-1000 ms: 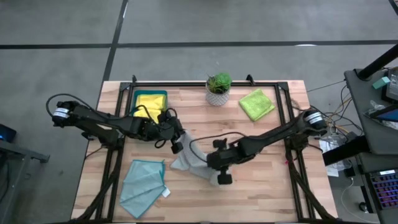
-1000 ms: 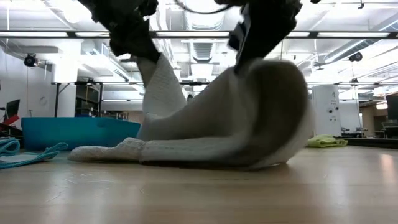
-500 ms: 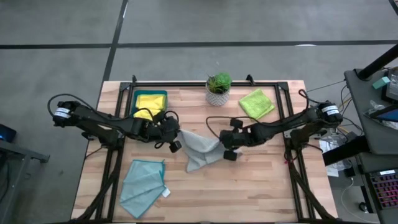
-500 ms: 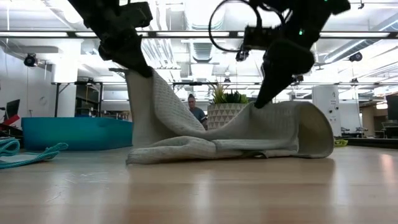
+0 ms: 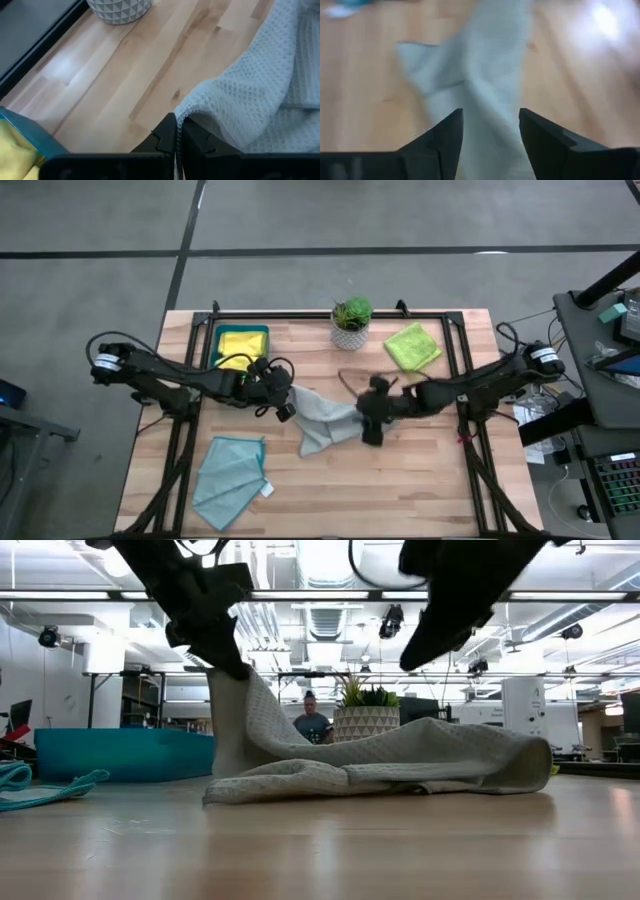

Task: Fold microfiber towels
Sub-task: Fold the gray towel

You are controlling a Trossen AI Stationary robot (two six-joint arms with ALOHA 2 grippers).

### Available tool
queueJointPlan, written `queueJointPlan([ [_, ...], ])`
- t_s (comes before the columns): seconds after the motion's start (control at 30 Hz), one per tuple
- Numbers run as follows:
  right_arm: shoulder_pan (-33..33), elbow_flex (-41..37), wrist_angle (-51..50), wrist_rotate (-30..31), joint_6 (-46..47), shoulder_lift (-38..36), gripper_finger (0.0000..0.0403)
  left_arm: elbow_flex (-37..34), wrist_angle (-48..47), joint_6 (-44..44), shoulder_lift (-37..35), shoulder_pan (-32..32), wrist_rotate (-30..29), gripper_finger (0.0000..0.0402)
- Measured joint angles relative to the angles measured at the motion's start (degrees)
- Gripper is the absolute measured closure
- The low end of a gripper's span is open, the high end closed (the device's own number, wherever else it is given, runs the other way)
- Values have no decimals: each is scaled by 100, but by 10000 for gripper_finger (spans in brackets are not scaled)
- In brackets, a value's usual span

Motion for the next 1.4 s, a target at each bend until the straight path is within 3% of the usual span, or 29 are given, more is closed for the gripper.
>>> queueJointPlan([
  [0.23,761,-12,1088,71,-254,902,212,0,132,70,15,11,-16,402],
  [0.5,813,623,1012,851,-1271,2346,211,0,154,183,9,13,-38,402],
  [0.67,816,1135,514,1025,-1637,2861,212,0,157,208,9,15,-40,402],
  [0.87,816,1300,275,1271,-1759,2970,236,0,170,210,9,15,-38,401],
  [1.4,825,1403,-9,1258,-1703,2904,356,0,243,223,5,15,-37,402],
])
